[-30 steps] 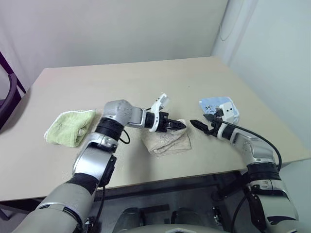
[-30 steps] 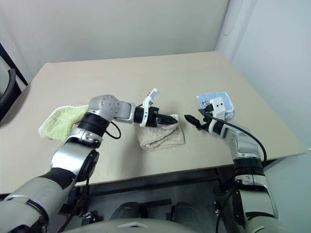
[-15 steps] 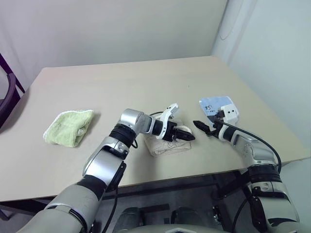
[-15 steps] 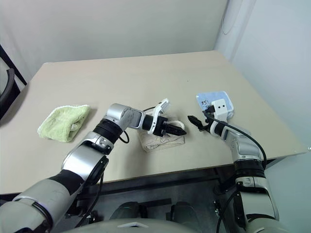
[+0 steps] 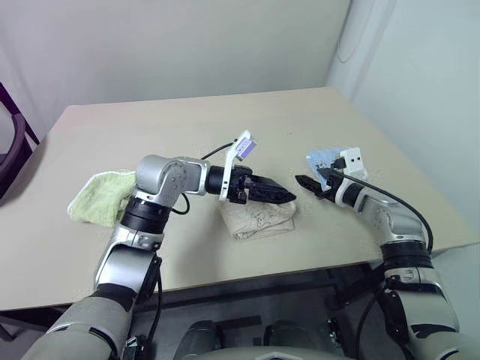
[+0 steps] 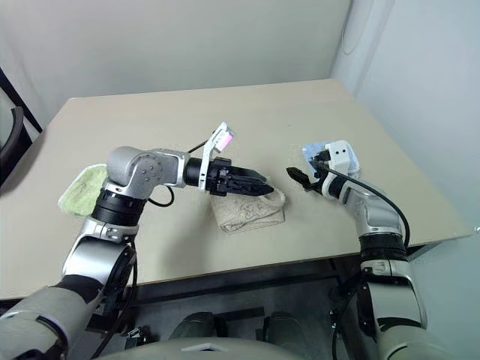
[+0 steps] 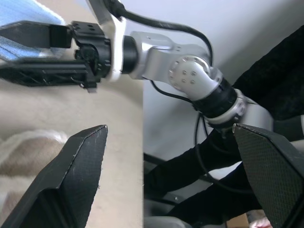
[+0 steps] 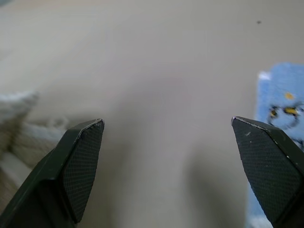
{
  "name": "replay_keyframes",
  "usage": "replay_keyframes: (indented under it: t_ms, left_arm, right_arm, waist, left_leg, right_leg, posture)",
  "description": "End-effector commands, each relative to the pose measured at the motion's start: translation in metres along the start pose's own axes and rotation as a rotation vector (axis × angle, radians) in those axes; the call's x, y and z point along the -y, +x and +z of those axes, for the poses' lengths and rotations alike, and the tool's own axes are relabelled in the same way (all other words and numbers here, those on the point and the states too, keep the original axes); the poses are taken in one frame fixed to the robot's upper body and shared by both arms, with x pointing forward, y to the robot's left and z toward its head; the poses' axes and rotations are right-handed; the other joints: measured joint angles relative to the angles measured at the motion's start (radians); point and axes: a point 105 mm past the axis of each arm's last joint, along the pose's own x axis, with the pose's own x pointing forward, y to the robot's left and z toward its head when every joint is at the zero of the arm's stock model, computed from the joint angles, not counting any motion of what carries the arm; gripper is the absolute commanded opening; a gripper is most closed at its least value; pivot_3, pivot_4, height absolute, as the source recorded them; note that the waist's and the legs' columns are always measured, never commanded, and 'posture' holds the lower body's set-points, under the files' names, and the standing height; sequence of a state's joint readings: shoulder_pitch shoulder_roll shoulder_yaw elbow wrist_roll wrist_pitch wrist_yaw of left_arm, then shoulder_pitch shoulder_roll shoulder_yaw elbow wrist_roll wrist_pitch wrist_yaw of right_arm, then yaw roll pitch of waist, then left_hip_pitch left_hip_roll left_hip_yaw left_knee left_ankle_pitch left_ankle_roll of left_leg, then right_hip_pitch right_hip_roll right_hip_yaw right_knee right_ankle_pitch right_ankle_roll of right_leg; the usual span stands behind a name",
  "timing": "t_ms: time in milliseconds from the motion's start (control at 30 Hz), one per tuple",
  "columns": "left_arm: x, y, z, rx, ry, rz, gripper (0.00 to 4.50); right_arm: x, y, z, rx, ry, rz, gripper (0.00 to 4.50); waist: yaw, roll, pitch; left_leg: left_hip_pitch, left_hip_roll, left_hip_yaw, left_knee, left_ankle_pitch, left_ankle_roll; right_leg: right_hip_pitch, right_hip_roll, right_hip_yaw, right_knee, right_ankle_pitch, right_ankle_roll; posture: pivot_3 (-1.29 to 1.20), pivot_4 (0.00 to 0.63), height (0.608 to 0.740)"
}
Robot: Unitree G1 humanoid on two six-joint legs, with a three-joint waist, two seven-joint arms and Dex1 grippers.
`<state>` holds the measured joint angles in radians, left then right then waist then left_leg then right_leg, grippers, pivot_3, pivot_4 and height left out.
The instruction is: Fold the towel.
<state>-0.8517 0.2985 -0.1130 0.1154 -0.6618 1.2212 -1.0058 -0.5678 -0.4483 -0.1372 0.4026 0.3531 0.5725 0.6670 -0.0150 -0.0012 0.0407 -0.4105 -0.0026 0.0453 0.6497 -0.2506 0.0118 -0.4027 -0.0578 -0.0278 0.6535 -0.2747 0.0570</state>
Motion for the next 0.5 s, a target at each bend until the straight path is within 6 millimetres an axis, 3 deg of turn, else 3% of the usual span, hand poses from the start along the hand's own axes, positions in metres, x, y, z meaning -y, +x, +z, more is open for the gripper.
replay_keyframes:
  t_ms: [33,133,233,333,500]
  left_arm:
    - [-0.011,-0.032,0.011,0.049,0.126,0.186,4.48]
    - [-0.022,-0.060,-0.006,0.017,0.161,0.309,4.48]
    - [-0.037,-0.101,-0.051,-0.078,0.131,0.463,4.48]
    - [-0.040,-0.115,-0.072,-0.118,0.119,0.521,4.48]
    - [-0.045,-0.119,-0.078,-0.080,0.083,0.561,4.48]
  right_arm:
    - [-0.032,0.004,0.038,0.058,0.040,0.146,4.50]
    - [-0.055,0.010,0.047,0.013,0.070,0.237,4.50]
    - [-0.070,0.026,0.038,-0.127,0.095,0.246,4.50]
    - [-0.081,0.033,0.033,-0.180,0.116,0.279,4.50]
    - [-0.094,0.044,0.022,-0.265,0.107,0.301,4.50]
  waist:
    - [-0.004,0.000,0.000]
    - [-0.009,0.001,0.000]
    - [-0.028,0.001,0.000]
    - [-0.019,-0.001,0.001]
    - [0.001,0.000,0.001]
  left_leg:
    - [0.000,0.000,0.000,0.000,0.000,0.000]
    - [0.003,0.000,0.000,-0.001,0.000,0.000]
    - [0.003,0.001,0.000,-0.002,0.001,0.000]
    - [0.003,0.001,0.000,-0.002,0.001,-0.001]
    - [0.001,-0.002,0.000,-0.001,0.000,-0.002]
  right_leg:
    - [0.000,0.000,0.000,0.000,0.000,0.000]
    - [0.000,0.001,0.003,0.002,0.000,0.000]
    - [-0.002,0.001,0.004,0.005,0.000,0.000]
    - [-0.003,0.000,0.004,0.006,-0.002,-0.003]
    - [-0.005,-0.006,0.003,0.003,-0.001,-0.005]
  posture:
    - [0.00,0.000,0.740]
    - [0.00,0.000,0.740]
    - [0.00,0.000,0.740]
    - [0.00,0.000,0.740]
    - [0.00,0.000,0.740]
